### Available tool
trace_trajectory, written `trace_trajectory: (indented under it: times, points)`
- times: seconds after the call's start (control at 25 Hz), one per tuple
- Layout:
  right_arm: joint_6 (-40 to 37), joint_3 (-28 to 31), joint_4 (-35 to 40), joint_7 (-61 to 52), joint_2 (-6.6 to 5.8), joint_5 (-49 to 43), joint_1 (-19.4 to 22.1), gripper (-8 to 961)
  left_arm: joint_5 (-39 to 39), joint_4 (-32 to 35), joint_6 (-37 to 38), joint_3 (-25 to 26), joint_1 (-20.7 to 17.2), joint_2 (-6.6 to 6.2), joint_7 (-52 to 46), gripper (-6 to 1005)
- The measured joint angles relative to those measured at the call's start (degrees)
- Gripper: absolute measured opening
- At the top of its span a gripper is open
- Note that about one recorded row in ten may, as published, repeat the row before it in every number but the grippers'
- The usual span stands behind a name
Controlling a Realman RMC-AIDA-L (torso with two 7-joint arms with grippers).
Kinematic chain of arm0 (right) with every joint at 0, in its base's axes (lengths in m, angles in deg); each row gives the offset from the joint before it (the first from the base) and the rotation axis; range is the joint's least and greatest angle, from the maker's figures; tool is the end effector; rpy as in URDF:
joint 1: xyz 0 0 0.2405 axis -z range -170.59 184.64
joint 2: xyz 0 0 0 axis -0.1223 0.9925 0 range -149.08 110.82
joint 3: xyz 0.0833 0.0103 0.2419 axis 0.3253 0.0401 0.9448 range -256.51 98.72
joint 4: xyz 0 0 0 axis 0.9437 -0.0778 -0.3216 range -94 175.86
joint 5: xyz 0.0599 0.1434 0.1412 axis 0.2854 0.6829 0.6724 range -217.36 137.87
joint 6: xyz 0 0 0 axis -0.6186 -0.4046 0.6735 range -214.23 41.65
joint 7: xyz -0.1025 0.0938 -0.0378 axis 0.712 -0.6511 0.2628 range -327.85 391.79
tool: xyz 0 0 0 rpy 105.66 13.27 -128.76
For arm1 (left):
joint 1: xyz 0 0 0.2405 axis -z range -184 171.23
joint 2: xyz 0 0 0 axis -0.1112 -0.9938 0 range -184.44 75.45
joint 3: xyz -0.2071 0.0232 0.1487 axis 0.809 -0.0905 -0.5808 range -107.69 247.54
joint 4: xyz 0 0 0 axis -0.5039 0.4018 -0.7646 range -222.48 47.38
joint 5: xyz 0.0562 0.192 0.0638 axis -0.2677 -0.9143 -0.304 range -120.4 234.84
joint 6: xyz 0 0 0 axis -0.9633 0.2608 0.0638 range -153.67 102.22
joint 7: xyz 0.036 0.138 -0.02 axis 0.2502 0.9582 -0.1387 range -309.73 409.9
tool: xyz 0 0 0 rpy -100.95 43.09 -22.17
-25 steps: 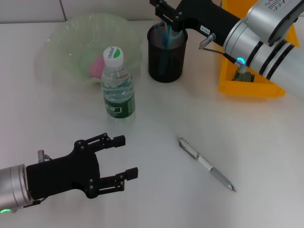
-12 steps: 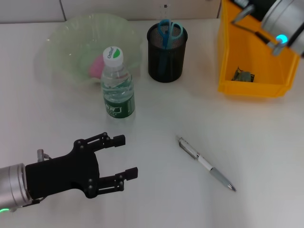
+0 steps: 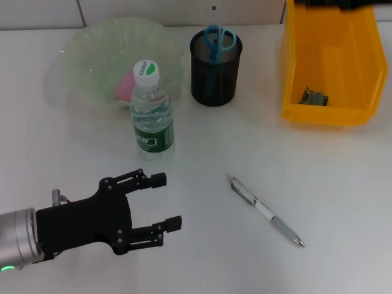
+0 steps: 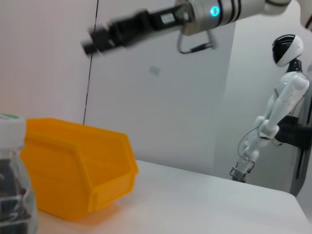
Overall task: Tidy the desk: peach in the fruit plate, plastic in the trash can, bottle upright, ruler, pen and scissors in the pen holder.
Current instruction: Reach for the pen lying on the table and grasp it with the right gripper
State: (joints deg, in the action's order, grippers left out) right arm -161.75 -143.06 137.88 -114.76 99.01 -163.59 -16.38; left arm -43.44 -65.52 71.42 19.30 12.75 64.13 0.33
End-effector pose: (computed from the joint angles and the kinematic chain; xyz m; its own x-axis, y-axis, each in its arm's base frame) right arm 0.1374 0.3633 0.1030 0.7370 -0.4632 -0.4922 -0.6689 -0.6045 -0.4326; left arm -0.2914 0.2343 -0.0410 0.7496 0.1650 0.6410 0.3003 -0.9478 -0.1072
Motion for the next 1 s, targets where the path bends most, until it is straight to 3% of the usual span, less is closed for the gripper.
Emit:
trace_trajectory:
  times: [0.16,0.2,0.24,0.28,0.36,0.56,0.64,1.0]
  points:
    - [-25.5,3.4,4.9,-9.4,-0.88,-8.8,-6.7,765,-0.3,-0.1,0.1,0.0,0.5,0.02,0.0,795]
    - [-25.5,3.4,4.9,-9.4,-0.88,-8.8,-6.7,765,-0.4,-0.1,0.1,0.0,0.6,0.02,0.0,795]
    - [-32.7,3.1,5.6,-10.8,-0.54,-11.3,-8.8,764,-0.4,-0.1,0.1,0.0,0.9,0.03,0.0,795]
    - [-32.7,3.1,5.6,-10.8,-0.54,-11.3,-8.8,764,-0.4,-0.1,0.1,0.0,0.9,0.03,0.0,795]
    - [-36.6,2.0,6.0,-11.0,0.44,-13.6,-9.7,764,-0.5,-0.3,0.1,-0.1,1.1,0.00,0.0,795]
    - [-36.6,-7.7,4.4,-12.3,1.13,-17.3,-9.2,762,-0.5,-0.4,0.1,-0.2,1.1,-0.03,0.0,795]
    - [-33.3,-12.8,-0.6,-12.5,1.33,-17.2,-9.1,762,-0.6,-0.4,0.1,-0.4,0.9,-0.04,0.0,795]
    - [-21.9,-21.4,-13.2,-13.2,1.29,-17.8,-11.4,751,-0.6,-0.2,0.2,-0.7,0.6,-0.13,-0.3,795]
